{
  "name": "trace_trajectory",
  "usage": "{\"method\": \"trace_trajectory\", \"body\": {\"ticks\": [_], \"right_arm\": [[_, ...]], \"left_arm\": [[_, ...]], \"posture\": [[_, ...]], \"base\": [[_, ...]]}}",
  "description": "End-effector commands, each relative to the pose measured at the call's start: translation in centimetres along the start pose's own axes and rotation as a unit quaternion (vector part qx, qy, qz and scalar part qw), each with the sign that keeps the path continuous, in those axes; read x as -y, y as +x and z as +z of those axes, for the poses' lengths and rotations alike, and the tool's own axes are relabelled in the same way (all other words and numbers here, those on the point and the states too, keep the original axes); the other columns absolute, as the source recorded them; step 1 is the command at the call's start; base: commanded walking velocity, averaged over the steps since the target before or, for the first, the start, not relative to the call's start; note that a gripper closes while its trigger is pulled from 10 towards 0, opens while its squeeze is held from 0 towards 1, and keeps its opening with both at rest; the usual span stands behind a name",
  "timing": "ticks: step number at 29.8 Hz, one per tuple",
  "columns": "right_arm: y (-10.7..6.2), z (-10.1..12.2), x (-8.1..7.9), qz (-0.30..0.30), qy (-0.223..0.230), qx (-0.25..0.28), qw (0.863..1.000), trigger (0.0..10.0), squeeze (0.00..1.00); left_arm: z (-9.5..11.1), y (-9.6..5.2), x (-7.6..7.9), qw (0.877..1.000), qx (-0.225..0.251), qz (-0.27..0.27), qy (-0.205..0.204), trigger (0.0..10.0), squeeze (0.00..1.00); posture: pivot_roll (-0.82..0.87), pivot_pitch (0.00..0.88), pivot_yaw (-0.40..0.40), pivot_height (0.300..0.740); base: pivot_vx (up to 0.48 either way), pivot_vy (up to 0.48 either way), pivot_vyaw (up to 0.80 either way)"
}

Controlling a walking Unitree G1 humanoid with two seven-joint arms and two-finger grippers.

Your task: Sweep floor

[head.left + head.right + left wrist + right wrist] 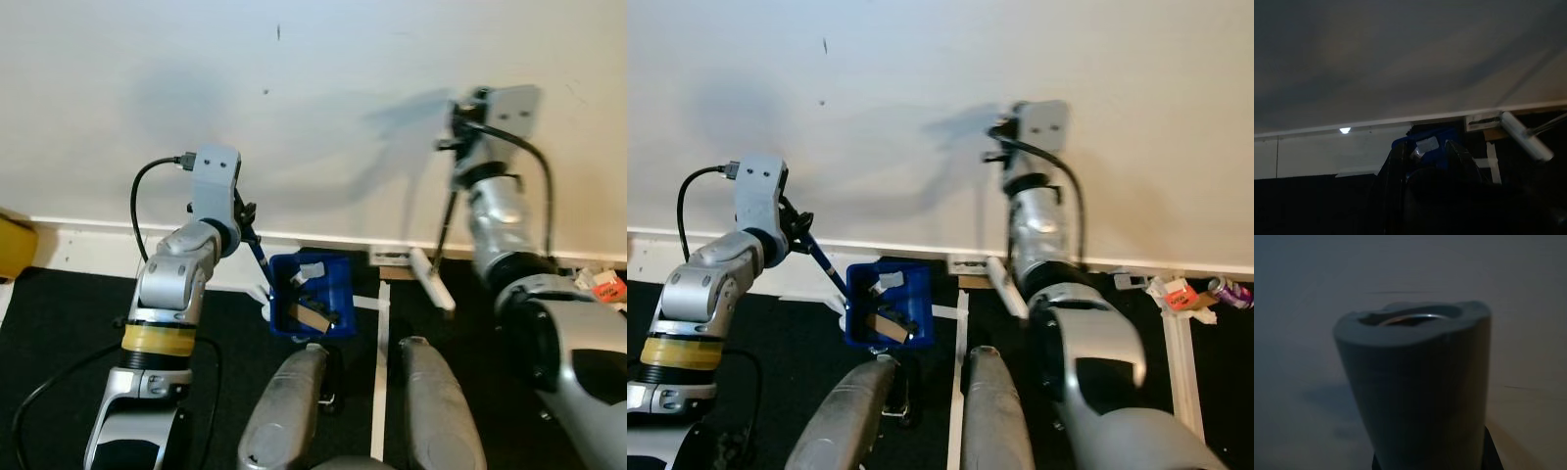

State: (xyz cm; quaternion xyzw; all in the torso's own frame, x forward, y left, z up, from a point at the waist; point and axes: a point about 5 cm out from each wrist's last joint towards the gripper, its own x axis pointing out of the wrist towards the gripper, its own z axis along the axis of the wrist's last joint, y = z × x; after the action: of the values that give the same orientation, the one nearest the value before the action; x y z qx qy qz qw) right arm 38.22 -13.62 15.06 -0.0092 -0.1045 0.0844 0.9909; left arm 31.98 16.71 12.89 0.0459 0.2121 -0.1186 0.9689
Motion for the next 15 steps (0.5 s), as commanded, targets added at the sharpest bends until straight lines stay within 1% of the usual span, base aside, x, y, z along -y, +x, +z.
{"method": "trace_trajectory", "body": {"ticks": [1, 2, 3, 4, 8, 9, 10, 11, 13, 14, 15], "right_arm": [[0.2, 0.2, -1.8, 0.031, 0.019, 0.013, 0.999, 10.0, 0.00], [0.2, 0.1, -2.5, 0.043, 0.025, 0.013, 0.999, 10.0, 0.00], [0.1, -0.1, -4.3, 0.077, 0.039, 0.012, 0.996, 10.0, 0.00], [0.1, -0.1, -5.2, 0.095, 0.046, 0.012, 0.994, 10.0, 0.00], [0.0, 0.0, -7.7, 0.142, 0.077, 0.018, 0.987, 10.0, 0.00], [0.0, 0.0, -7.7, 0.142, 0.077, 0.018, 0.987, 10.0, 0.00], [0.0, 0.1, -8.3, 0.154, 0.086, 0.021, 0.984, 10.0, 0.00], [0.0, 0.1, -8.3, 0.154, 0.086, 0.021, 0.984, 10.0, 0.00], [-0.1, 0.6, -10.3, 0.192, 0.120, 0.033, 0.973, 10.0, 0.00], [-0.2, 1.0, -11.5, 0.218, 0.138, 0.042, 0.965, 10.0, 0.00], [-0.2, 1.0, -11.5, 0.218, 0.138, 0.042, 0.965, 10.0, 0.00]], "left_arm": [[-1.9, 0.5, 0.9, 0.999, -0.036, -0.021, -0.020, 10.0, 0.00], [-1.8, 0.5, 0.9, 0.999, -0.035, -0.021, -0.021, 10.0, 0.00], [-1.8, 0.5, 1.0, 0.999, -0.033, -0.021, -0.022, 10.0, 0.00], [-1.8, 0.5, 0.9, 0.999, -0.033, -0.021, -0.022, 10.0, 0.00], [-1.8, 0.5, 0.9, 0.999, -0.031, -0.020, -0.023, 10.0, 0.00], [-1.8, 0.5, 0.9, 0.999, -0.031, -0.020, -0.023, 10.0, 0.00], [-1.8, 0.6, 0.8, 0.999, -0.030, -0.019, -0.023, 10.0, 0.00], [-1.8, 0.6, 0.8, 0.999, -0.030, -0.019, -0.023, 10.0, 0.00], [-1.9, 0.7, 0.8, 0.999, -0.029, -0.017, -0.024, 10.0, 0.00], [-1.9, 0.7, 0.9, 0.999, -0.028, -0.017, -0.025, 10.0, 0.00], [-1.9, 0.7, 0.9, 0.999, -0.028, -0.017, -0.025, 10.0, 0.00]], "posture": [[0.13, 0.285, 0.065, 0.740], [0.13, 0.285, 0.065, 0.740], [0.13, 0.281, 0.060, 0.740], [0.13, 0.281, 0.060, 0.740], [0.13, 0.276, 0.054, 0.740], [0.13, 0.276, 0.054, 0.740], [0.13, 0.276, 0.054, 0.740], [0.13, 0.276, 0.054, 0.740], [0.13, 0.272, 0.051, 0.740], [0.13, 0.271, 0.050, 0.740], [0.13, 0.271, 0.050, 0.740]], "base": [[0.000, 0.000, 0.00], [0.000, 0.000, 0.00], [0.000, 0.000, 0.00], [0.000, 0.000, 0.00], [0.000, 0.000, 0.00], [0.000, 0.000, 0.00], [0.000, 0.000, 0.00], [0.000, 0.000, 0.00], [0.000, 0.000, 0.00], [0.000, 0.000, 0.00], [0.000, 0.000, 0.00]]}}
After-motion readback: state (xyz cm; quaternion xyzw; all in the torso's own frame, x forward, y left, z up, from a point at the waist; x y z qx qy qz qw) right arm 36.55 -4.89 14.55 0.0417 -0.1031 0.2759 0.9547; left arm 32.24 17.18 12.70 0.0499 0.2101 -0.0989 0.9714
